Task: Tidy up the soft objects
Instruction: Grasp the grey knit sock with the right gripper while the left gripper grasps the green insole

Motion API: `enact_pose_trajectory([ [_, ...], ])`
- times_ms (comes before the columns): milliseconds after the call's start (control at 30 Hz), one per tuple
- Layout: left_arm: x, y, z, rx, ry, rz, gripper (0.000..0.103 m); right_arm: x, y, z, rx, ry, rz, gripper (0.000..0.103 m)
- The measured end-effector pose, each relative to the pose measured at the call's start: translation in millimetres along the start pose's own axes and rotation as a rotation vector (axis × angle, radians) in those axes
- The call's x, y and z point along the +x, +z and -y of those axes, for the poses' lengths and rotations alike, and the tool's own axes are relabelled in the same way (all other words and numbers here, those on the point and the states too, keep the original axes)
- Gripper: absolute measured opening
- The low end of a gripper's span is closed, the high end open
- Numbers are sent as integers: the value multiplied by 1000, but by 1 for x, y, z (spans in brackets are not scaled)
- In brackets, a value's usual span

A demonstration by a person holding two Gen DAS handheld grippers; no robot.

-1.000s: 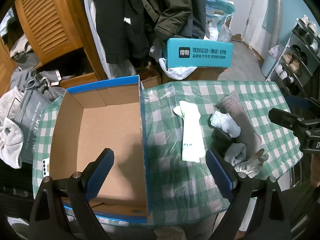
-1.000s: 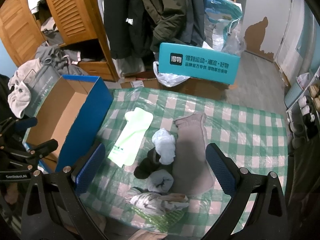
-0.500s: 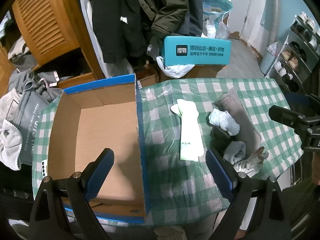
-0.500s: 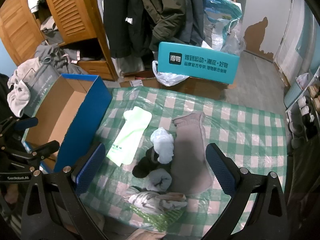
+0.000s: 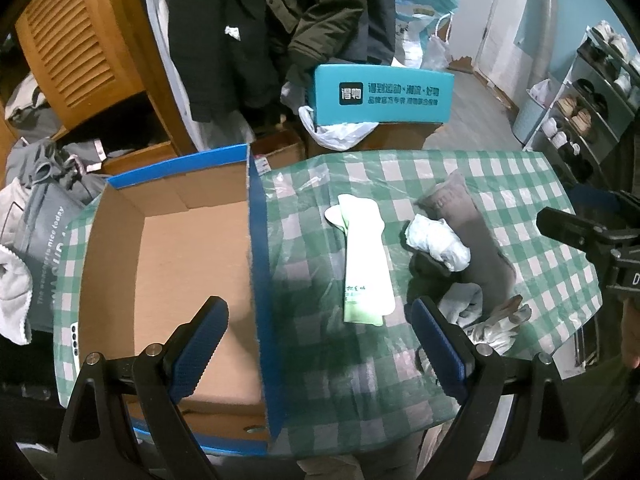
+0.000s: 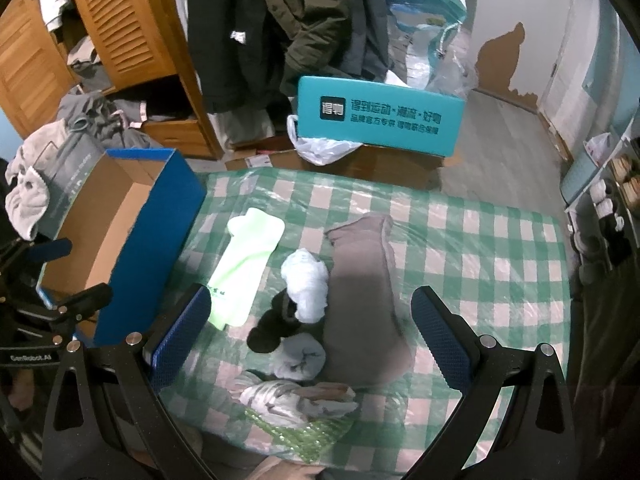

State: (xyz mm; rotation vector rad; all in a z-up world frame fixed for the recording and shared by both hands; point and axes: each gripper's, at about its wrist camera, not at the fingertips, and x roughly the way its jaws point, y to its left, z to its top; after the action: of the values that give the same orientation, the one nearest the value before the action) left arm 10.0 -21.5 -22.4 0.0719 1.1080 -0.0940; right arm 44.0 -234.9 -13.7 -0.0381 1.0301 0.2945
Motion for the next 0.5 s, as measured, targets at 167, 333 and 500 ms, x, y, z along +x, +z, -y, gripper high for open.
enact_pose_trajectory([
  [167,13,6,5,5,-11,-37,94,4,3,11,16,-12,-8,101],
  [333,26,17,8,-11,-38,-84,94,15,6,21,26,-29,-36,101],
  [500,38,36,10,-20,-51,-126,94,32,15,31,39,-28,-87,101],
])
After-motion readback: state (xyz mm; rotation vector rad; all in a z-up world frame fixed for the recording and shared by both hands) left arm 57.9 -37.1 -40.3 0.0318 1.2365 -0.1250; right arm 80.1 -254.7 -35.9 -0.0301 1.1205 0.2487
